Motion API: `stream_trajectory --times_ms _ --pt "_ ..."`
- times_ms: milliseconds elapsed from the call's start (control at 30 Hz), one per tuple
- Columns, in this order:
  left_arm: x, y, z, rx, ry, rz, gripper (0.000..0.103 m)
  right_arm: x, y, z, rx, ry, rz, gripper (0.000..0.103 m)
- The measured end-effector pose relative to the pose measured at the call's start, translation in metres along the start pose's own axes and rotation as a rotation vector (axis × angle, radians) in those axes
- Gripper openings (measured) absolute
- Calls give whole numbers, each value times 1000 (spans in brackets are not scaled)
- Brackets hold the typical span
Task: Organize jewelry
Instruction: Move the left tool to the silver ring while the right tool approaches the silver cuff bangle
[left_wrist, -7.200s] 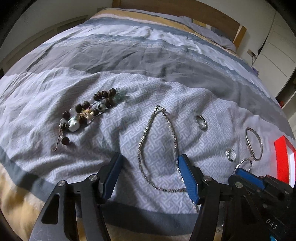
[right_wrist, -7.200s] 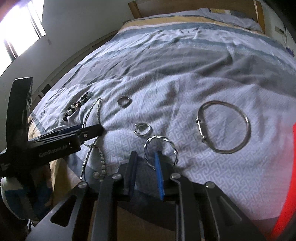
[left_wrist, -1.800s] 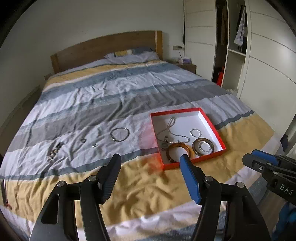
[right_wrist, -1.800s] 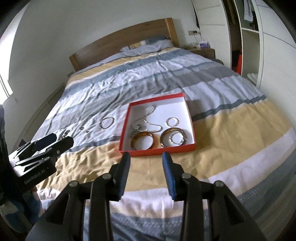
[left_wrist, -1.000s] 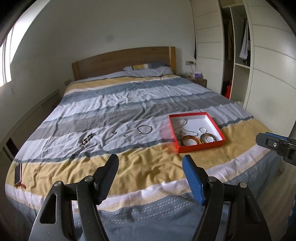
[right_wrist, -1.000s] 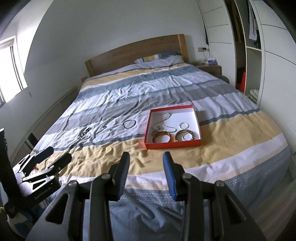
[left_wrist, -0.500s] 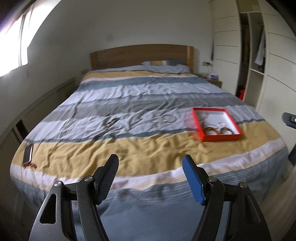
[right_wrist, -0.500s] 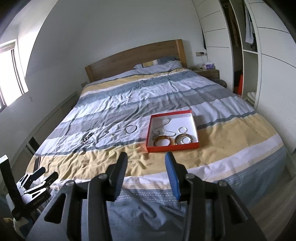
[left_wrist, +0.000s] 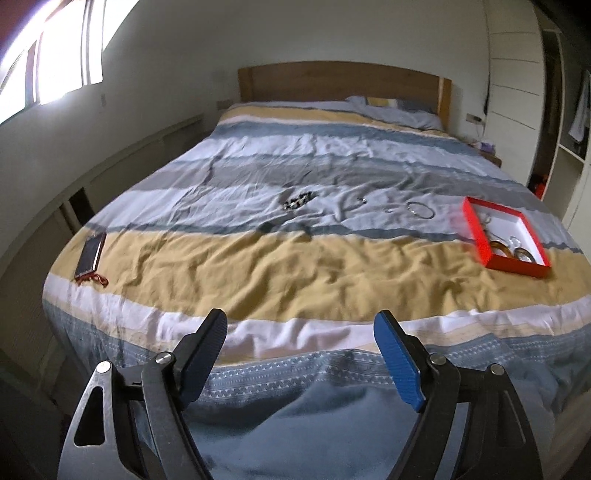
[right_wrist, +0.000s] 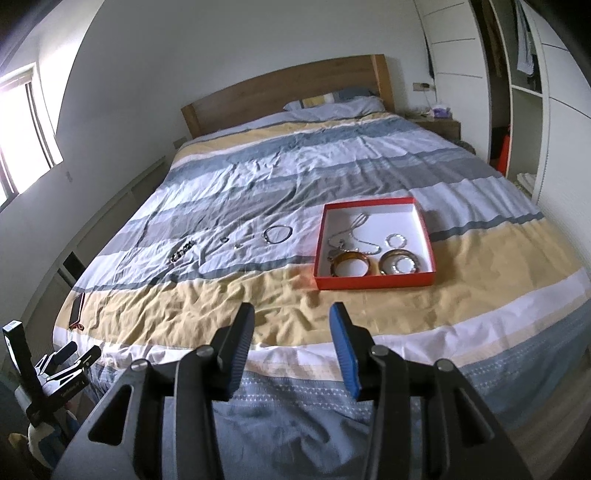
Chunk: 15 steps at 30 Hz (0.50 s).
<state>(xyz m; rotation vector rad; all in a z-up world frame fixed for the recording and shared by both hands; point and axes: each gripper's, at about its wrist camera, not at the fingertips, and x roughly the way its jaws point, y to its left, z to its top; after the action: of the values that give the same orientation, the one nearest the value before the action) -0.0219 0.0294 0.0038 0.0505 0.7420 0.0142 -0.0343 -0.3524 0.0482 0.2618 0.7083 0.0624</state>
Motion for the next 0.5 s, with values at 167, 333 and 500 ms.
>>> stream_trajectory --times_ms 167,333,500 --pt "29 -1 5 -5 42 -7 80 37 3 7 -20 39 18 40" --pt "66 -13 11 4 95 -40 75 82 7 16 -55 89 32 40" --pt "103 -32 27 26 129 -100 67 127 9 28 -66 133 49 40"
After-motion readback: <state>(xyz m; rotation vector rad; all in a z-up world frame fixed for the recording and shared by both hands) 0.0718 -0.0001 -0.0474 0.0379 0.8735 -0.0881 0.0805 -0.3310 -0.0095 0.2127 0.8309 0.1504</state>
